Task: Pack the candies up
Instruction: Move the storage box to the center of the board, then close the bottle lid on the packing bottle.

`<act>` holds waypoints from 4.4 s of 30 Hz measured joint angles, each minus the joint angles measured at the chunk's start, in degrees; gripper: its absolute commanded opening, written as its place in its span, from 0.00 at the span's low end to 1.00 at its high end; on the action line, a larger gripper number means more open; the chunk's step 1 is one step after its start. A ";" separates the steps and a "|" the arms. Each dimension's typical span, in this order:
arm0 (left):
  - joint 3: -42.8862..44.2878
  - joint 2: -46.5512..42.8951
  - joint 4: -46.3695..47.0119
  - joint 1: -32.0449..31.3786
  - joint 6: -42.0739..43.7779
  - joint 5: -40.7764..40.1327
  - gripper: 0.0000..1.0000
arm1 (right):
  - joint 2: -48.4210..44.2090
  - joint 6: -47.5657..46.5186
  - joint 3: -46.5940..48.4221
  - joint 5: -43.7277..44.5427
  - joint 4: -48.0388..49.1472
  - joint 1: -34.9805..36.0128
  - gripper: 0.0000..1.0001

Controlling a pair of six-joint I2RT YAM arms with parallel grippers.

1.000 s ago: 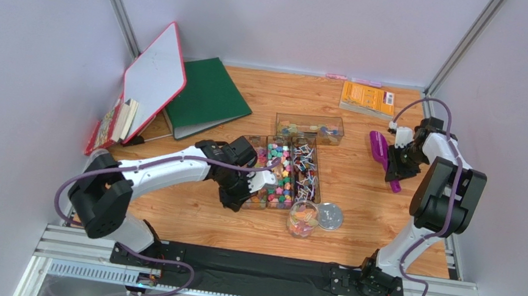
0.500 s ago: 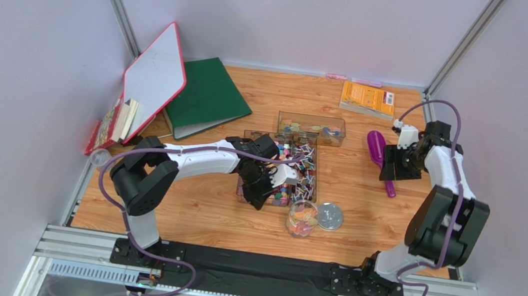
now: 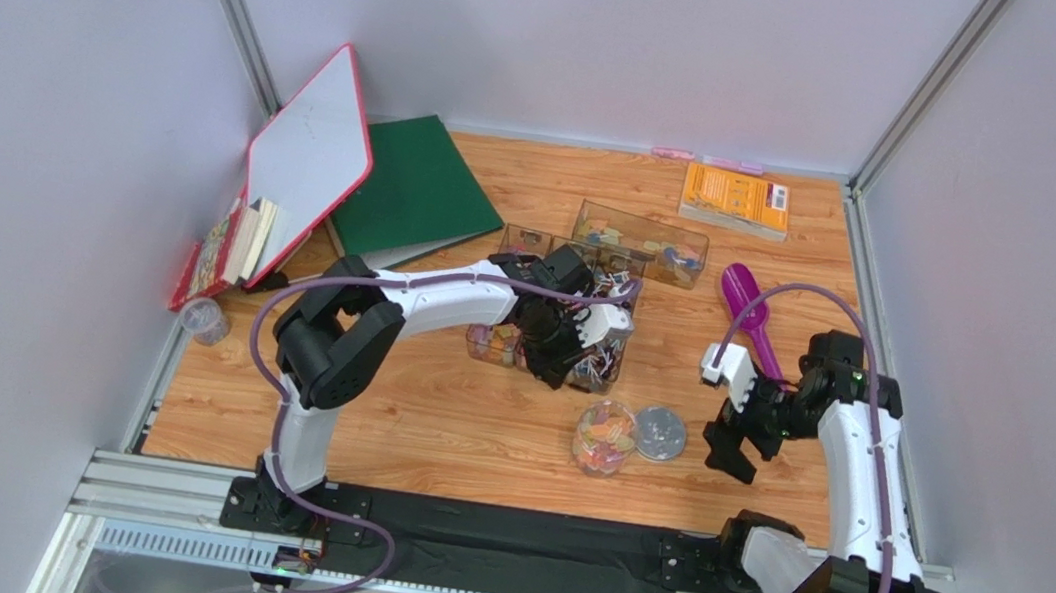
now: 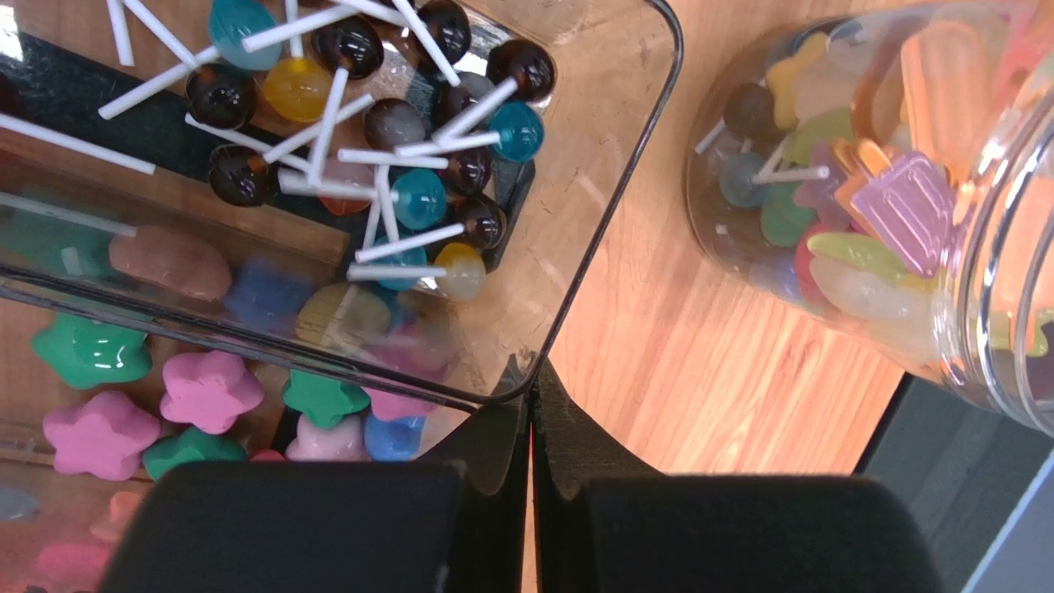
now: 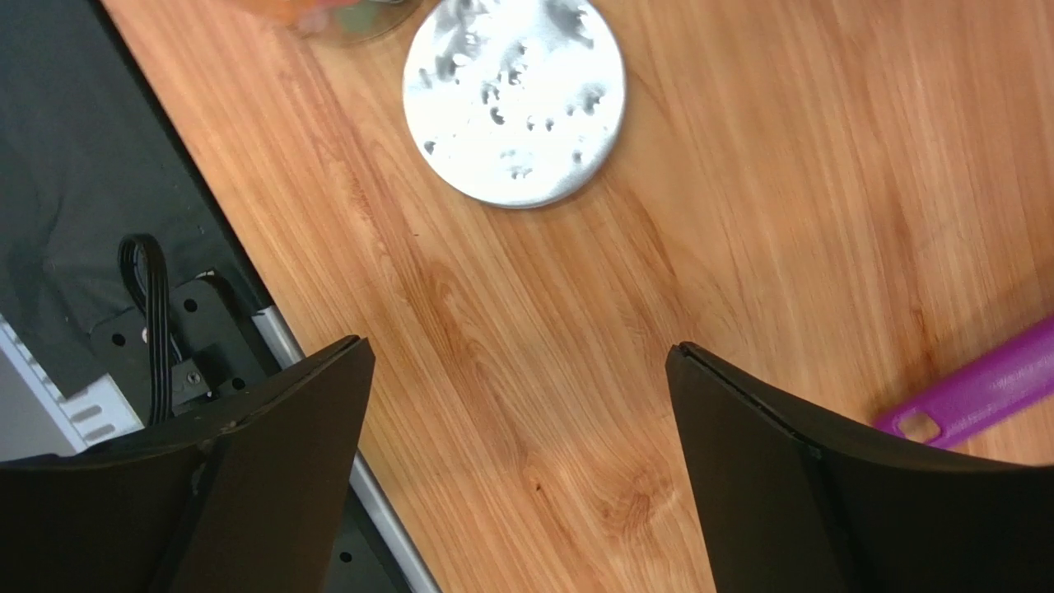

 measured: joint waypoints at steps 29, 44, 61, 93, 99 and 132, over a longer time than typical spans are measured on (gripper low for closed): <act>4.22 -13.86 -10.32 3.06 0.61 -2.78 0.68 | 17.94 -11.23 -1.79 -3.30 13.35 18.73 1.00; 4.22 -13.75 -10.34 6.12 0.57 -5.62 0.67 | 19.69 -10.62 -1.92 1.70 18.12 25.49 1.00; 4.22 -13.75 -9.92 7.34 0.24 -6.47 0.66 | 21.79 -8.02 -2.29 6.23 20.87 30.67 1.00; -1.53 -21.24 -7.19 15.89 -5.95 -18.51 0.91 | 3.45 2.36 12.52 11.50 8.81 34.91 0.81; -8.41 -33.16 -8.02 20.65 -4.96 -10.62 0.90 | 7.34 4.57 16.39 11.47 4.90 43.74 0.80; -17.81 -48.94 -7.37 20.15 -4.35 -9.11 0.90 | 19.12 15.58 16.63 17.27 7.89 59.87 1.00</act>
